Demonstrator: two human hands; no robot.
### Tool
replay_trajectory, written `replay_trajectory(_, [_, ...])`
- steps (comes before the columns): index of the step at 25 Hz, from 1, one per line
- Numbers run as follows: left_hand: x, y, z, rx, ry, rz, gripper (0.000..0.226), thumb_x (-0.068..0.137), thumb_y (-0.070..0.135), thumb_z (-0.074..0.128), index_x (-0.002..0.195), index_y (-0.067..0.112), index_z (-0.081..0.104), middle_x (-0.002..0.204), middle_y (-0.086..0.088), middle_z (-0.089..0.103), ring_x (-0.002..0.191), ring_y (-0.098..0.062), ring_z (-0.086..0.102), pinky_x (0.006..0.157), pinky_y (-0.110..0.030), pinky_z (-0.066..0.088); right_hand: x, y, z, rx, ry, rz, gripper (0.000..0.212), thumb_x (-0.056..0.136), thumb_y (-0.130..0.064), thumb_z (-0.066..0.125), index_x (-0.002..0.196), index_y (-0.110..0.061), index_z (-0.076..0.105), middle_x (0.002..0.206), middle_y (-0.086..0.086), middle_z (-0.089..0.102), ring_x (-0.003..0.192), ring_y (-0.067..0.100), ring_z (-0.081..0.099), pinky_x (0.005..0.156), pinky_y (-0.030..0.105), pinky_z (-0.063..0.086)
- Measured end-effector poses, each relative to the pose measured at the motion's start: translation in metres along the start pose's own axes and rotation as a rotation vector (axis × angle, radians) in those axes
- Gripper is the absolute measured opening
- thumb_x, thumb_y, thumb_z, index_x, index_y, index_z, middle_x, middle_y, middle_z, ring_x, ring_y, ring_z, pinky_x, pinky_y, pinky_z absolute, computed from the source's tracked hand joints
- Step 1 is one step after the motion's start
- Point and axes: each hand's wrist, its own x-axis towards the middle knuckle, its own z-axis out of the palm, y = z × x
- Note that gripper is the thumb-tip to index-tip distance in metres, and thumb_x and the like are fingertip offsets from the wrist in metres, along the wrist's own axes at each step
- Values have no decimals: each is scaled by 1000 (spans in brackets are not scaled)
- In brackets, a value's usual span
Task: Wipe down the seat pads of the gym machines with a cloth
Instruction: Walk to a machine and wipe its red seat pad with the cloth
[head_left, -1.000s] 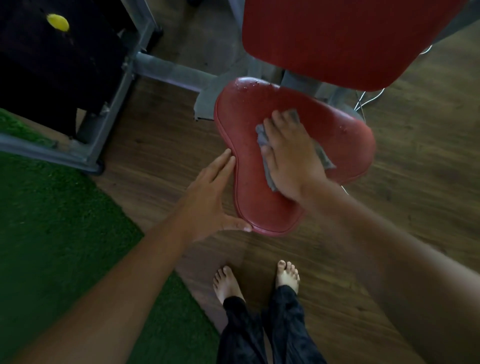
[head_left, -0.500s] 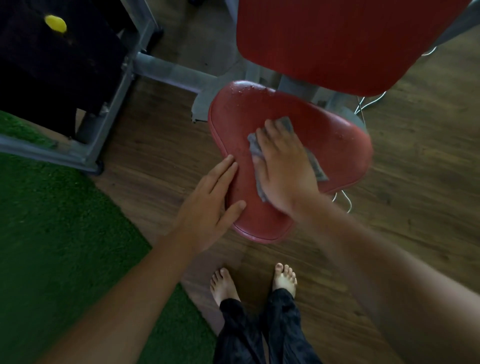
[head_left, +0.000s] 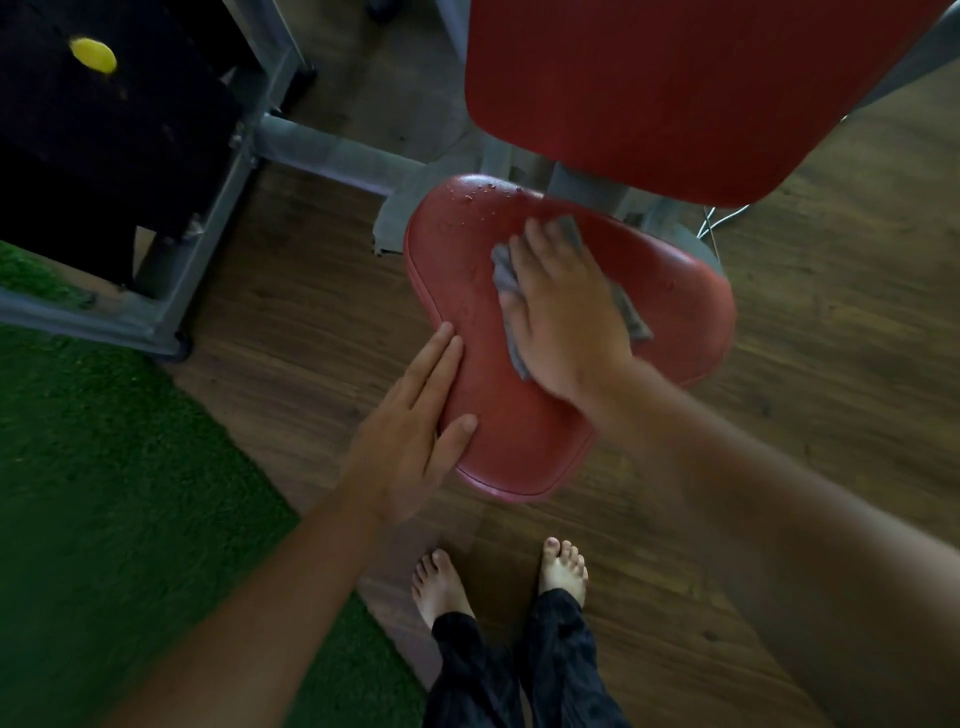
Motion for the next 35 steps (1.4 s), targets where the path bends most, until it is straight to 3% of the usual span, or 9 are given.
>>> replay_trajectory(3, [0, 5, 6, -22, 7, 18, 71, 105, 52, 35, 164, 21, 14, 172, 14, 1, 155, -5, 19, 110, -30, 40, -53, 4, -4, 87, -35, -107, 59, 106, -40, 29, 157, -11, 32, 166, 6, 23, 156, 21, 12, 127, 41, 13])
replay_trajectory(7, [-1, 7, 13, -26, 46, 6, 69, 105, 50, 34, 164, 21, 15, 172, 14, 2, 154, -5, 22, 105, -28, 43, 64, 4, 0, -41, 23, -142, 57, 106, -39, 25, 151, -8, 39, 159, 14, 36, 148, 30, 31, 122, 45, 25])
replay_trajectory(10, [-2, 8, 15, -17, 61, -1, 68, 105, 49, 33, 164, 20, 15, 172, 13, 3, 152, -10, 30, 98, -29, 48, 92, -12, 0, -41, -24, -62, 60, 105, -42, 22, 153, -9, 35, 161, 14, 35, 150, 28, 28, 123, 46, 23])
replay_trajectory(15, [-3, 10, 16, -15, 80, -5, 68, 105, 50, 30, 165, 23, 11, 172, 16, -1, 151, -5, 26, 92, -23, 47, 28, -5, 2, -71, -98, -426, 63, 105, -45, 17, 158, -11, 25, 168, 9, 19, 156, 24, 12, 127, 45, 14])
replay_trajectory(20, [-3, 6, 20, 1, 108, -13, 67, 105, 50, 29, 165, 22, 15, 172, 14, 3, 147, -7, 35, 85, -25, 51, 108, -26, -3, -60, -85, -224, 56, 107, -41, 23, 156, -15, 31, 165, 8, 27, 154, 26, 18, 125, 45, 16])
replay_trajectory(24, [-4, 9, 18, -9, 97, 6, 68, 104, 49, 32, 165, 23, 13, 172, 15, 2, 150, -8, 31, 89, -24, 48, 24, -15, 2, -57, -69, -359, 61, 105, -44, 19, 159, -14, 25, 168, 7, 19, 156, 22, 12, 127, 44, 12])
replay_trajectory(27, [-3, 6, 16, 2, 97, -12, 67, 105, 49, 30, 165, 23, 13, 172, 15, 3, 150, -8, 30, 91, -31, 54, 50, -10, 0, -56, -87, -410, 60, 105, -45, 21, 158, -17, 27, 168, 5, 20, 156, 22, 11, 127, 44, 12])
replay_trajectory(31, [-1, 3, 13, 29, 60, -23, 69, 104, 52, 30, 165, 23, 14, 172, 15, 2, 152, -10, 28, 96, -38, 55, 108, -19, 0, -3, -64, -163, 57, 105, -43, 28, 155, -16, 36, 163, 9, 32, 153, 26, 23, 124, 44, 19])
replay_trajectory(35, [-1, 10, 10, 25, 53, -3, 70, 104, 50, 35, 164, 20, 17, 172, 13, 3, 152, -8, 25, 96, -37, 55, 8, 38, 1, -4, 5, -154, 61, 105, -45, 27, 154, -10, 37, 163, 10, 31, 154, 27, 19, 125, 44, 18])
